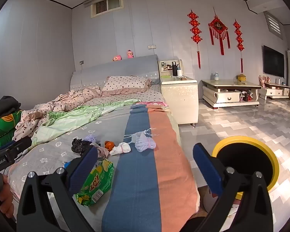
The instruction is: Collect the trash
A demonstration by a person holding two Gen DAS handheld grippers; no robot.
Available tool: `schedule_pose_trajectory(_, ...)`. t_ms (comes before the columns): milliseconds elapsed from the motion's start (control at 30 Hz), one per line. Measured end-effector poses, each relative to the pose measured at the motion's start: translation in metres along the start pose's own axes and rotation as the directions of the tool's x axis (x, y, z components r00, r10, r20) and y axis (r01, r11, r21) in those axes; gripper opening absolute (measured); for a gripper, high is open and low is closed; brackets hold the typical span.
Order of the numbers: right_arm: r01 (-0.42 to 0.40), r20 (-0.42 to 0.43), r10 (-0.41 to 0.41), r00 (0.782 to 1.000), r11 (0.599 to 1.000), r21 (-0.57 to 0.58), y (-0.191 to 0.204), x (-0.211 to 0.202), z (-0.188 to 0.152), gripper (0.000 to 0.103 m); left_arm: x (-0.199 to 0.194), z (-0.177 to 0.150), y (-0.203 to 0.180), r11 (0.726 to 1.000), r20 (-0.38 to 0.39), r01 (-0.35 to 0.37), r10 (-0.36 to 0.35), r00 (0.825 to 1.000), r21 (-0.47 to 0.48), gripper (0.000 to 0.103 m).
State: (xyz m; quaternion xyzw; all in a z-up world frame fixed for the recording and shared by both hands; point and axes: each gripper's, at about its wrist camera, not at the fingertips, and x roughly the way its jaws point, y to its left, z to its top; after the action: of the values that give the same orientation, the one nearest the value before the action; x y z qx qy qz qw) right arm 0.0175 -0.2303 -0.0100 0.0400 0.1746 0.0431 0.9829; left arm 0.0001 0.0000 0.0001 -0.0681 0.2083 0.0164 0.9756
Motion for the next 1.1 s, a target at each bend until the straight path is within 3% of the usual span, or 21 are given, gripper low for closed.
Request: schedule_pose_trajectory(1100,-0.003,-0.011,0.003,1.0,1.0,0.005,-0.001,0.001,0.0,0.095,-0.006,0.003,0.0,1.0,0.019,0.005,-0.005,1.0,-0.002,0.095)
